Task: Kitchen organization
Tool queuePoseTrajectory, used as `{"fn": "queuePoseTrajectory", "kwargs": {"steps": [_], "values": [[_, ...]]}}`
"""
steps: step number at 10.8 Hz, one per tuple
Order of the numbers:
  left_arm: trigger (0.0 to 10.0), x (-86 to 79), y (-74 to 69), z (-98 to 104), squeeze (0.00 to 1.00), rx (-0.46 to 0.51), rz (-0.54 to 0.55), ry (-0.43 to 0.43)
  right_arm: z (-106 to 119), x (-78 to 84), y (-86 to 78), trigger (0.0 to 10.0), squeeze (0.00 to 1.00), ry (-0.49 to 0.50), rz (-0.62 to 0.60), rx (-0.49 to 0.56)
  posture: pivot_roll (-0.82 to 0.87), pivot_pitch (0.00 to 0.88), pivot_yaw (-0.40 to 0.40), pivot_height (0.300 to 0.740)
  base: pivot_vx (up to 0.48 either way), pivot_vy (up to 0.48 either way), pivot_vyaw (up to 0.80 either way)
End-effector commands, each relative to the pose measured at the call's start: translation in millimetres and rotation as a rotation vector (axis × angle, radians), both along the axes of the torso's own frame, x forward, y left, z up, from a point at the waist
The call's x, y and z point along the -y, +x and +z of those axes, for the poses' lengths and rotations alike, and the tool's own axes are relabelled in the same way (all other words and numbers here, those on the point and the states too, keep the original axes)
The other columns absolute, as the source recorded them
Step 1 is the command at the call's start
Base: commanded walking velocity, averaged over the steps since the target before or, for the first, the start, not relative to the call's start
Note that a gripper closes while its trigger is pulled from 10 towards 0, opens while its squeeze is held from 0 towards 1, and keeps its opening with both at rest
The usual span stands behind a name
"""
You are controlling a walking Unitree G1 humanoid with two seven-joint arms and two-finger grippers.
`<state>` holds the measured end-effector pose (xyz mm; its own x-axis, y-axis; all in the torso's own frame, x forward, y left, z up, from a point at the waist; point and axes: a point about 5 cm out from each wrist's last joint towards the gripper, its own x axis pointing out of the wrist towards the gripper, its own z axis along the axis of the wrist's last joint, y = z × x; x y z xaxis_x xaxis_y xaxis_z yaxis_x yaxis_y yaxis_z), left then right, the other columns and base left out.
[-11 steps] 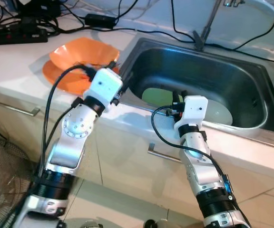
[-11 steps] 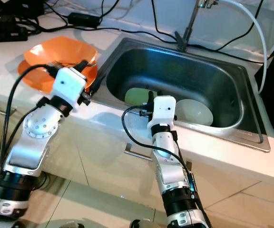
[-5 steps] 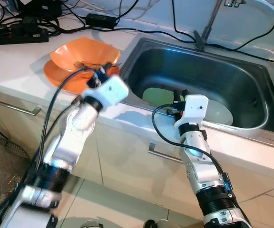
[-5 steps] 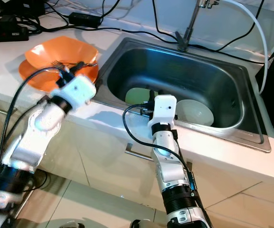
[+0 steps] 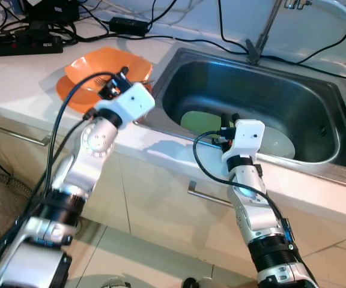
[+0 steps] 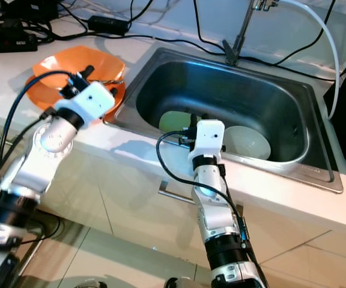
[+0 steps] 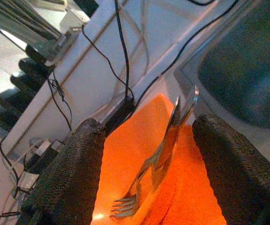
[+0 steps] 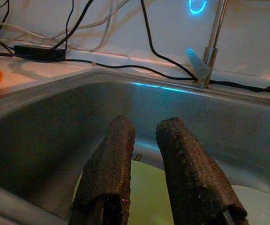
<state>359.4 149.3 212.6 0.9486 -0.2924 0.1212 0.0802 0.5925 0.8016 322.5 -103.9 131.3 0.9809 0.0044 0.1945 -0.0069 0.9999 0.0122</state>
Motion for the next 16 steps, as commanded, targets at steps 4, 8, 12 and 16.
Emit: {"fn": "queuePoseTrajectory", "kwargs": {"steps": [4, 8, 12, 16], "values": [[0.0, 4.5, 4.6, -3.4, 0.00, -0.017, -0.010, 0.023, -5.4, 4.2, 0.5, 10.0, 0.00, -0.010, -0.018, -0.025, 0.02, 0.066, -0.087, 0.740, 0.000, 0.000, 0.00], [0.0, 8.8, 4.4, -3.7, 0.00, -0.013, -0.026, 0.023, -5.5, 3.9, 0.9, 10.0, 0.00, -0.011, -0.019, -0.027, 0.02, 0.067, -0.087, 0.740, 0.000, 0.000, 0.00], [0.0, 8.7, 4.5, -3.6, 0.00, -0.003, -0.023, 0.034, -6.0, 3.8, 0.7, 10.0, 0.00, -0.012, -0.020, -0.029, 0.02, 0.068, -0.087, 0.740, 0.000, 0.000, 0.00], [0.0, 9.1, 5.1, 3.2, 0.00, 0.051, -0.014, 0.053, -7.1, 3.9, 0.7, 10.0, 0.00, -0.013, -0.021, -0.033, 0.02, 0.070, -0.089, 0.740, 0.000, 0.000, 0.00]]}}
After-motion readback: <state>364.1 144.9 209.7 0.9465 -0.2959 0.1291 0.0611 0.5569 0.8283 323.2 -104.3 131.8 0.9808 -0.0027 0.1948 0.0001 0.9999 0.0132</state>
